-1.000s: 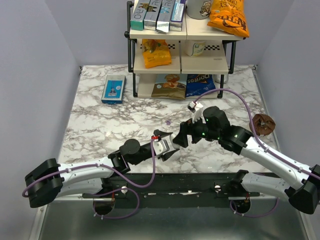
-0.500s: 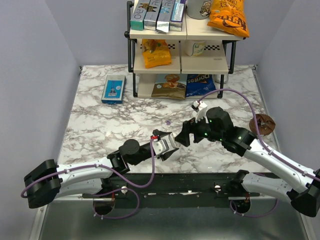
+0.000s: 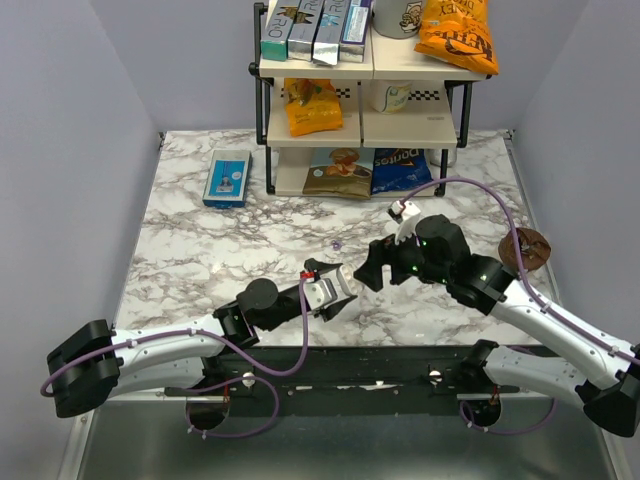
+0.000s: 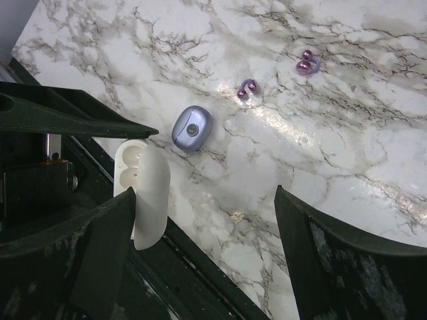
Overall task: Insert the wireless bluetooth earbuds into the charging case
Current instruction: Open the charging case.
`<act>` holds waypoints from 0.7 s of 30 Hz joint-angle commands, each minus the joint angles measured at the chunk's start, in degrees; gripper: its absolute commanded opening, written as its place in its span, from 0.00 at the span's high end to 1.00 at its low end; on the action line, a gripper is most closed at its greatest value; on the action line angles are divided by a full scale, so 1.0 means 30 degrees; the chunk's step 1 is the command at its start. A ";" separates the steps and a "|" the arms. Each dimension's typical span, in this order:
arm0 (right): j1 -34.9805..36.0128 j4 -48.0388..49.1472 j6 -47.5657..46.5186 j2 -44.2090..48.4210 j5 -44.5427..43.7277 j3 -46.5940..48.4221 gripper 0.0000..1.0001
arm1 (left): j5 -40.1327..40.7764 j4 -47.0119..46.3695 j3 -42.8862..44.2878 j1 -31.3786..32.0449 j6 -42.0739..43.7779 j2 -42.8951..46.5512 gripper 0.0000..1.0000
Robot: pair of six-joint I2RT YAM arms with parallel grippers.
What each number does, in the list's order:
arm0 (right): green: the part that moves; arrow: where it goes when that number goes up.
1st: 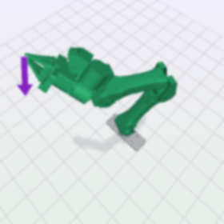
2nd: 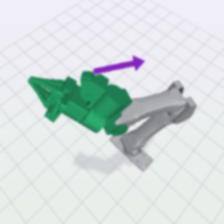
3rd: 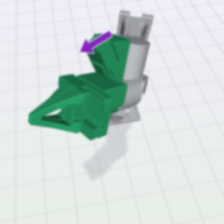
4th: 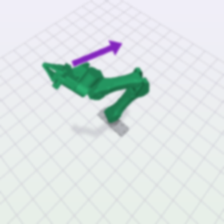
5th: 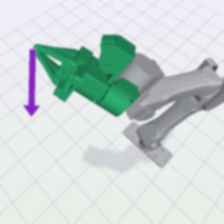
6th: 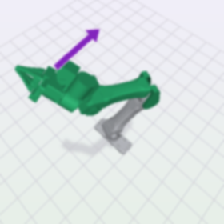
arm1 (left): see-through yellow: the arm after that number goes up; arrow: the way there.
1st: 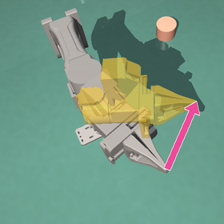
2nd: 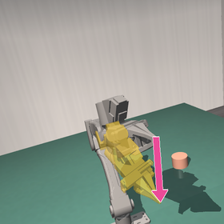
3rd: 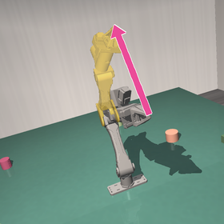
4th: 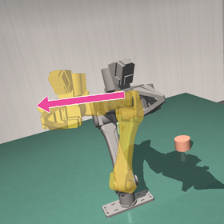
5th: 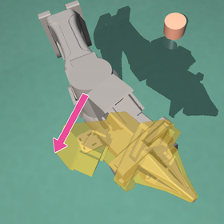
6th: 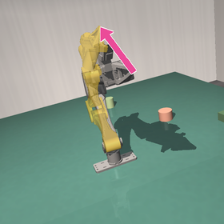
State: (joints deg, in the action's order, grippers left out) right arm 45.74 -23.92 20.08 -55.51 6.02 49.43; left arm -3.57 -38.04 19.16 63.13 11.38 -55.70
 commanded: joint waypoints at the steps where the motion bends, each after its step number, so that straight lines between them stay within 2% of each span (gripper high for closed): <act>1: -0.0040 -0.0903 0.0017 0.0425 -0.0893 -0.0159 0.08 | 0.0195 -0.0620 -0.0146 0.0137 0.0309 0.0432 1.00; 3: -0.0040 -0.0990 0.0017 0.0601 -0.0865 -0.0100 0.08 | 0.0283 -0.0591 -0.0175 0.0166 0.0309 0.0462 1.00; 7: -0.0040 0.0090 -0.0189 0.1362 0.1238 -0.0274 0.09 | 0.0400 -0.0649 -0.0146 0.0137 0.0251 0.0374 1.00; 10: -0.0040 0.0387 0.0075 0.1101 0.1742 -0.0129 0.14 | 0.0429 -0.0854 -0.0087 0.0166 0.0251 0.0258 1.00; 14: -0.0040 0.0678 0.0515 0.0369 0.2385 -0.0217 0.26 | 0.0313 -0.1001 0.0088 0.0195 0.0192 0.0169 1.00; 21: -0.0040 0.1118 0.0691 -0.0218 0.2739 -0.0481 0.32 | 0.0137 -0.1031 0.0176 0.0196 0.0163 0.0374 1.00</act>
State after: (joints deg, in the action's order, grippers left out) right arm 45.74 -22.39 21.52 -55.72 11.84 48.93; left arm -3.20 -38.76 19.16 63.31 11.35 -55.40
